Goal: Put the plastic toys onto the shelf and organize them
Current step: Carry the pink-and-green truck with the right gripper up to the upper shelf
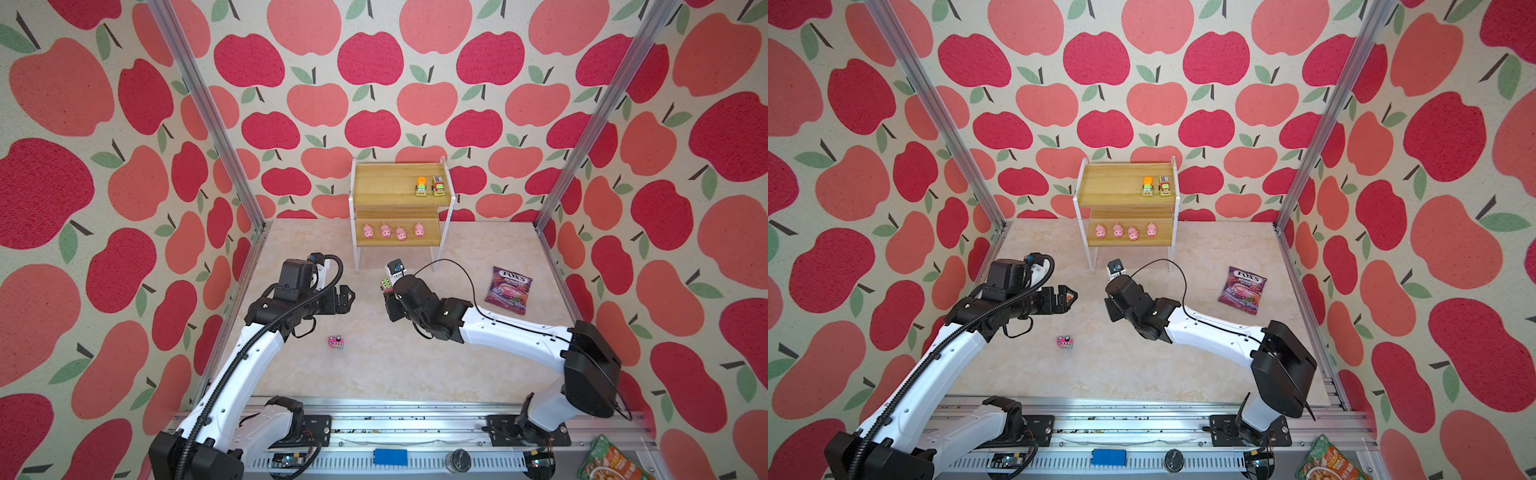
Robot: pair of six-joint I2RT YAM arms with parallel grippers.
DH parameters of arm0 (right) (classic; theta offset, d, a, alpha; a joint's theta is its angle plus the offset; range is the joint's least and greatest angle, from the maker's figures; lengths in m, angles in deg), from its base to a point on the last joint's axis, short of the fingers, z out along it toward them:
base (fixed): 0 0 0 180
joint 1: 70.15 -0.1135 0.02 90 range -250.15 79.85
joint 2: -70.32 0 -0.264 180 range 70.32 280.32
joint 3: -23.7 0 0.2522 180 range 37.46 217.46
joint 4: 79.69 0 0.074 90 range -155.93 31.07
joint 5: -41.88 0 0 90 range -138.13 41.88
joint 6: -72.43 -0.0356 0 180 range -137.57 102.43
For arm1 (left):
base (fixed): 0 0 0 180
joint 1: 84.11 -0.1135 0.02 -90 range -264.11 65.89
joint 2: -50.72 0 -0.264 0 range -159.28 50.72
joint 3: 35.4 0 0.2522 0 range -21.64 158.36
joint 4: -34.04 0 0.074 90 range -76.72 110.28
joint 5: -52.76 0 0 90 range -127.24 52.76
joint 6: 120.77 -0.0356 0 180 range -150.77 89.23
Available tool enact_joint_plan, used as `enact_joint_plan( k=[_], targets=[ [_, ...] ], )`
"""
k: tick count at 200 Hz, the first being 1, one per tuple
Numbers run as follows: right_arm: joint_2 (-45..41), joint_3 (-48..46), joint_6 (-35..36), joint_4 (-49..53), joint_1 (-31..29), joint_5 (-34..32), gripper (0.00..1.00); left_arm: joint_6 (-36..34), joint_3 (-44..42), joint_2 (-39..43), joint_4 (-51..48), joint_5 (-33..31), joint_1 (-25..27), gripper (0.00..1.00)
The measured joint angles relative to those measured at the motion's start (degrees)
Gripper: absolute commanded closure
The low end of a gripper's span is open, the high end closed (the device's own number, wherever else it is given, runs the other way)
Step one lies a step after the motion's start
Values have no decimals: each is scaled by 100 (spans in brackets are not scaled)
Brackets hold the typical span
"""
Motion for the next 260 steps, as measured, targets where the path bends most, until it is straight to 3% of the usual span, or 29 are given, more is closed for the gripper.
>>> enact_joint_plan(
  k=[60,107,141,260],
  targets=[
    [-284,1987,929,774,487,-103,79,295,44,9,79,-7,-63,2],
    [151,3348,1220,837,999,-92,79,188,765,-192,28,-299,527,0],
    [669,3805,1224,833,1217,-98,79,50,1029,-378,127,-479,782,0],
    [2052,4870,1174,481,1333,-595,78,-35,647,-522,387,-599,752,0]
  ],
)
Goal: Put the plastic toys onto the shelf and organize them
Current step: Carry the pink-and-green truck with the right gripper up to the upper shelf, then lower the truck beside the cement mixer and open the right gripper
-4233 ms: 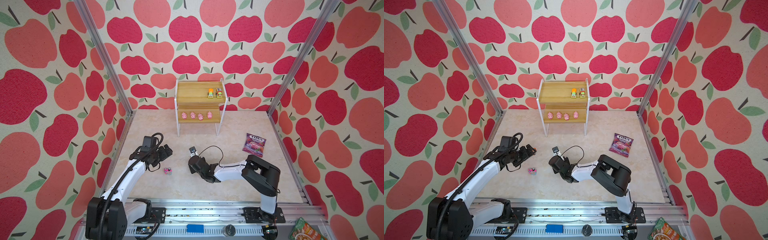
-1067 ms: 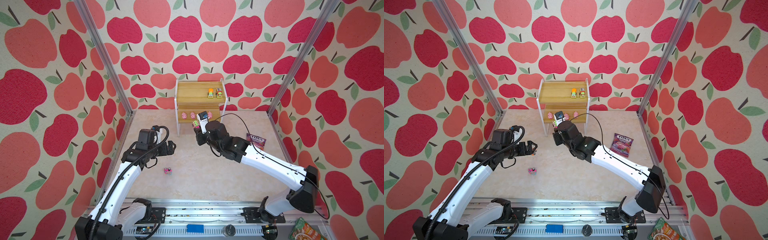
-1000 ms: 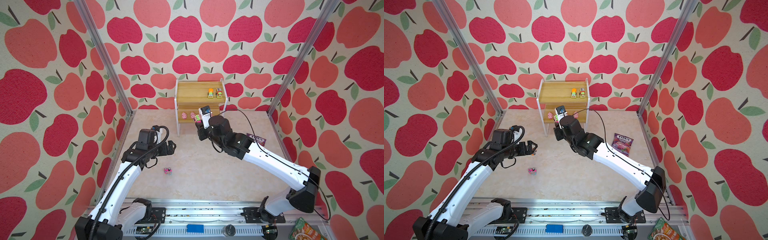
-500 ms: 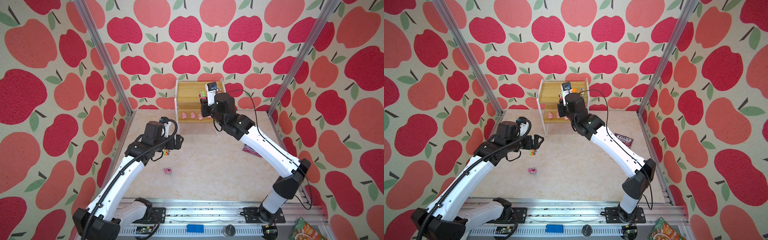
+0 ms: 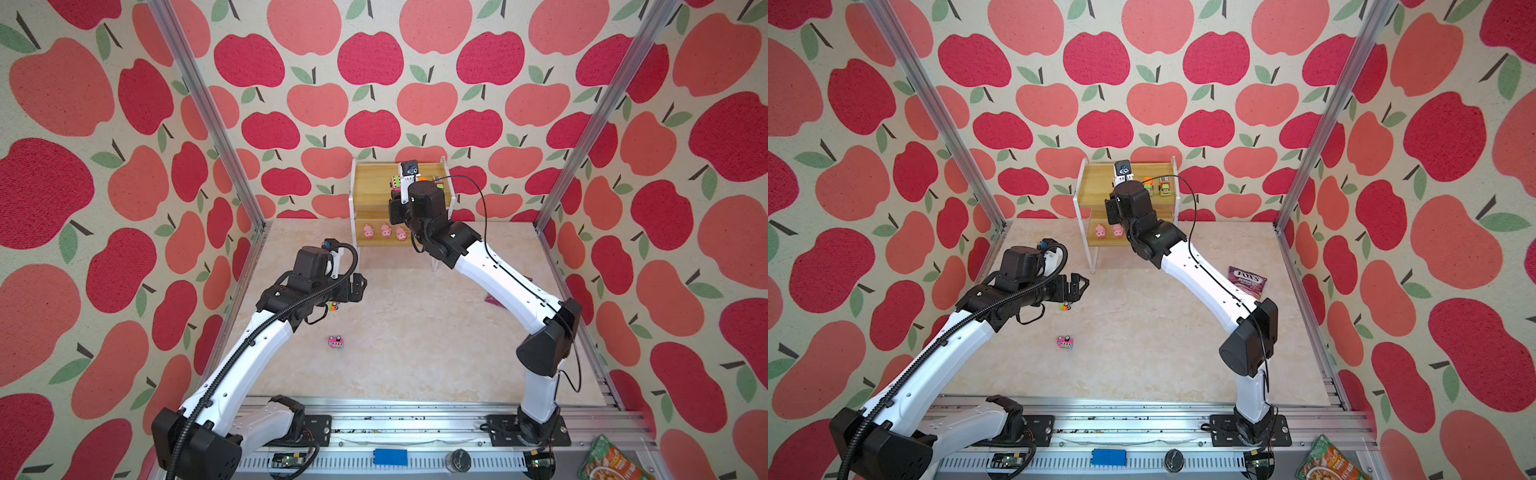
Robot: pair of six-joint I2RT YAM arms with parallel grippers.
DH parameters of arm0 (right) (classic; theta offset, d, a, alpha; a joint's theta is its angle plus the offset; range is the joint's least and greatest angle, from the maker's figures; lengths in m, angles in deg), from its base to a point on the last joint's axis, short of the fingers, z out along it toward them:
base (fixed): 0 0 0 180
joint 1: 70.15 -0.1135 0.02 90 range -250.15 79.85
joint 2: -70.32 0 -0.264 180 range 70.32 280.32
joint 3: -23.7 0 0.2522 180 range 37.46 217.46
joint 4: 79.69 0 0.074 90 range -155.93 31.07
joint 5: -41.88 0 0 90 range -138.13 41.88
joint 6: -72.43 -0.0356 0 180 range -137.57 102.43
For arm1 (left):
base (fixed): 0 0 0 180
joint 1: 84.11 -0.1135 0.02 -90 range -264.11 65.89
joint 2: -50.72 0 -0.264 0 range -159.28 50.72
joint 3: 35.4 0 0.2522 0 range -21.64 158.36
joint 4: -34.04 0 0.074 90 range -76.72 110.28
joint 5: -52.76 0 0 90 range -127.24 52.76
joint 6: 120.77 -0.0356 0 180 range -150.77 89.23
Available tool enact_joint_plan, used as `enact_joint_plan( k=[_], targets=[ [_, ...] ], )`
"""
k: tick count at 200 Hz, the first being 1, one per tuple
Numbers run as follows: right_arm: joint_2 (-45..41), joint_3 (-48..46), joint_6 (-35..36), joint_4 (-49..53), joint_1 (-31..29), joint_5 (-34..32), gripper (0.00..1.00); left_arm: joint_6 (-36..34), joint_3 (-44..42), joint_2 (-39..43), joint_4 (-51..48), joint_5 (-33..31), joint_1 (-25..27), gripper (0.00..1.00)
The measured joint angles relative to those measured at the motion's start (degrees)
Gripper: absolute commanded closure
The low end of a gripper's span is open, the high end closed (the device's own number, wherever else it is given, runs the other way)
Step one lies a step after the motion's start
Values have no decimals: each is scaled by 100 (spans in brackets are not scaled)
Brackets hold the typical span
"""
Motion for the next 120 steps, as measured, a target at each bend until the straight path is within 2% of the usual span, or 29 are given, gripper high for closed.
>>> enact_joint_plan(
  k=[120],
  targets=[
    [778,822,-240,168,149,-660,76,4,-68,-4,37,164,-166,1]
  ],
)
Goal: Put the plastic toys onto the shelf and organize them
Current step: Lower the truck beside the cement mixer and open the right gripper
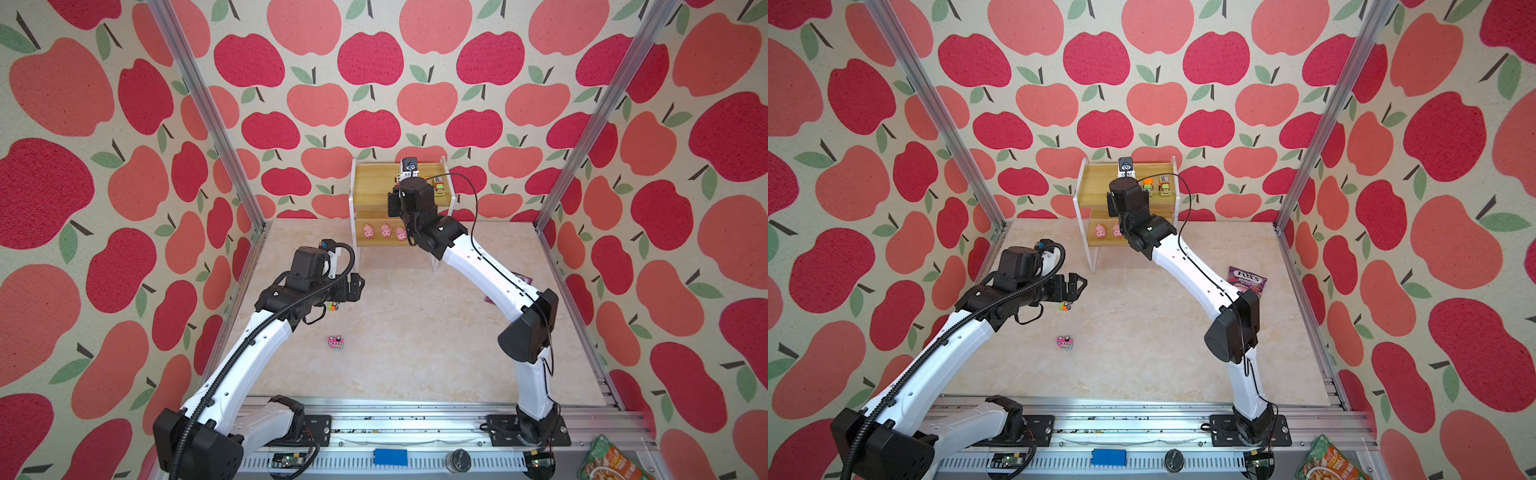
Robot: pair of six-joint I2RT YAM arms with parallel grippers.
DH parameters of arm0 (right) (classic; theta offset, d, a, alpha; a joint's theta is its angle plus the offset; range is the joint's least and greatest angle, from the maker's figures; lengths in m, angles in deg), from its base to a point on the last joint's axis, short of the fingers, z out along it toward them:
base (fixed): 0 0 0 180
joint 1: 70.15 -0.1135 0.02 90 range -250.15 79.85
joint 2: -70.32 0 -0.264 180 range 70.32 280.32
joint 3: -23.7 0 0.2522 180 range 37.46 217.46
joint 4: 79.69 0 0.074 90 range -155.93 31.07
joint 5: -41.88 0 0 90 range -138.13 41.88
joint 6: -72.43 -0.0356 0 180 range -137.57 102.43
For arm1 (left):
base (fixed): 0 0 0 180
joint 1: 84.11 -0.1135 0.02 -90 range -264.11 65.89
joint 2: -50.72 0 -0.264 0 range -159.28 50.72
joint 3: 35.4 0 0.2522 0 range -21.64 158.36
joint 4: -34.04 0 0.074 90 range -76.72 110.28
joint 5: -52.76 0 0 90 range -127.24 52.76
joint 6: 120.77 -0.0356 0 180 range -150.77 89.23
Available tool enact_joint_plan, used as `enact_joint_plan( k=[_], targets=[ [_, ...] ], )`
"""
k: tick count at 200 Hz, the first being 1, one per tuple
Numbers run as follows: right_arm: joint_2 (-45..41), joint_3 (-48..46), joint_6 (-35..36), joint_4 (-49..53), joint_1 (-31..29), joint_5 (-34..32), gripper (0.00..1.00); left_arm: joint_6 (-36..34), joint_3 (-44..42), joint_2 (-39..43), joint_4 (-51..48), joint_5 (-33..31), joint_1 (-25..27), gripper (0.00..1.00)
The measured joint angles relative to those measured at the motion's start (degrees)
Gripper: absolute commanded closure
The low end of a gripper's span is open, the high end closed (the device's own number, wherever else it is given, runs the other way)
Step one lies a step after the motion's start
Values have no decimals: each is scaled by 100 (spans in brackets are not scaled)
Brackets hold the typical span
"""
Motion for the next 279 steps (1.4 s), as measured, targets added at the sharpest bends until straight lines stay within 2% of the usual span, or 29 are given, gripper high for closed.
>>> enact_joint_plan(
  k=[226,279],
  targets=[
    [452,658,-367,579,181,24,73,2,-15,2,59,142,-85,1],
    [820,1091,-431,756,260,109,73,2,-15,2,59,144,-107,0]
  ],
)
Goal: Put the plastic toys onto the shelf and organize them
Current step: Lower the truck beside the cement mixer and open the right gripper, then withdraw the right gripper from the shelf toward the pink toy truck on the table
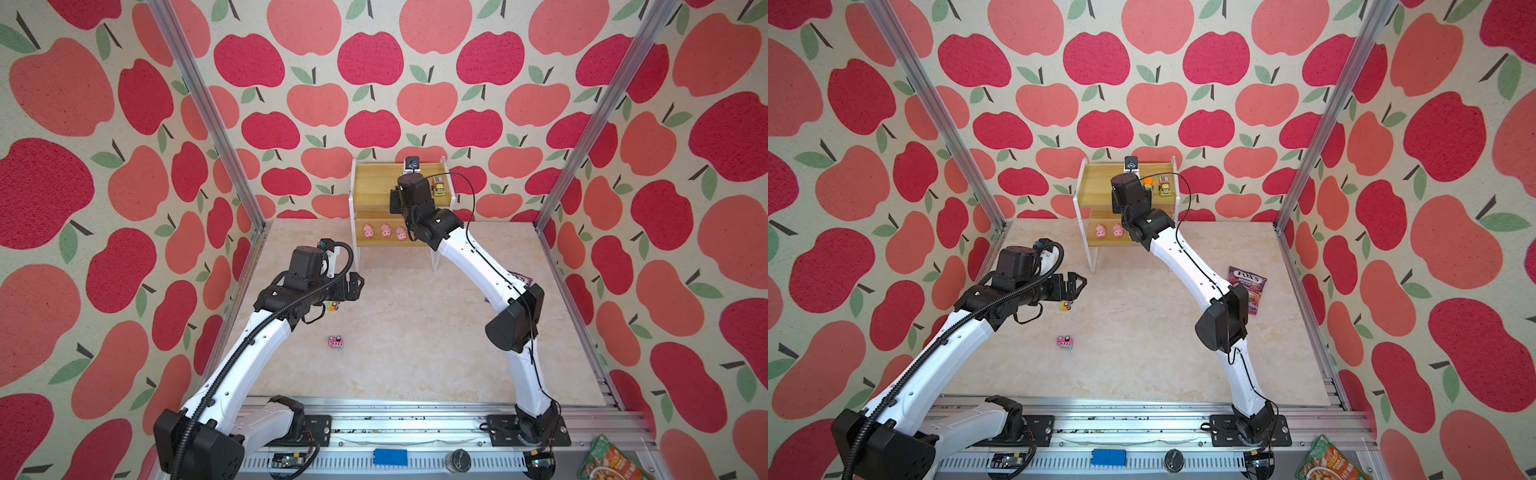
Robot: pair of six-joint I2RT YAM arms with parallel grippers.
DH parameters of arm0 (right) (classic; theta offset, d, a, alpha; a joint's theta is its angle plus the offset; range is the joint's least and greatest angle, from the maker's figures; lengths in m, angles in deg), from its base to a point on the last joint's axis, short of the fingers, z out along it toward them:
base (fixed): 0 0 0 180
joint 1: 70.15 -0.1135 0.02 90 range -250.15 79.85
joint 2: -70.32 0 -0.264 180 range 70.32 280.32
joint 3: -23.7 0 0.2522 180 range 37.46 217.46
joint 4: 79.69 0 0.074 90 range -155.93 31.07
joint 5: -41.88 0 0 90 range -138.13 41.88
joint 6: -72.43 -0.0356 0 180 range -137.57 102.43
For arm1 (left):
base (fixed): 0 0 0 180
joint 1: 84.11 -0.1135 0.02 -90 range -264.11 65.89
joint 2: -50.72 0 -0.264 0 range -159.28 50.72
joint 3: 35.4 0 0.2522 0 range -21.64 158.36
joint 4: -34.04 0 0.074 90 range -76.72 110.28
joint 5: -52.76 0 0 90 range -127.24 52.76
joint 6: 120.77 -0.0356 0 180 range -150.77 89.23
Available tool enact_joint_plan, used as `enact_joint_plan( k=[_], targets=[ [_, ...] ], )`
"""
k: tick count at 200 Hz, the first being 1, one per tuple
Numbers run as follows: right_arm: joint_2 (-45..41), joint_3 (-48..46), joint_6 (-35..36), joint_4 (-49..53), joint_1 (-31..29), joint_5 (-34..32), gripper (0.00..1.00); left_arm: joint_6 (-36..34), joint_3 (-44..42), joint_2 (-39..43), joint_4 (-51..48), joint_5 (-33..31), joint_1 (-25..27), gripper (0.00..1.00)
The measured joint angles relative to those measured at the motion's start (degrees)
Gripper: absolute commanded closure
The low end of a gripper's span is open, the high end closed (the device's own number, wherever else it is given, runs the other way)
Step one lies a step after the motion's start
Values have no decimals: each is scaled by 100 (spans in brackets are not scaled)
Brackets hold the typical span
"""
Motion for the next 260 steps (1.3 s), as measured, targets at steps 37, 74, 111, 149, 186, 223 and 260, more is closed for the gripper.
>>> enact_joint_plan(
  k=[37,74,111,149,186,223,260],
  targets=[
    [166,291,-22,107,0,70,72,0,-4,4,2,22,-26,0],
    [258,448,-28,203,22,107,66,0,-4,4,7,39,-37,0],
    [273,549,-50,306,28,149,53,2,-4,4,17,42,-50,1],
    [337,813,9,308,33,227,42,2,-4,4,17,42,-55,1],
    [323,951,197,190,33,339,33,2,-13,4,22,39,-107,0],
    [92,756,575,-46,-28,348,25,57,-76,-2,22,39,-247,0],
    [-1187,-918,946,-688,-315,380,23,219,-81,-101,26,33,-533,0]
  ],
)
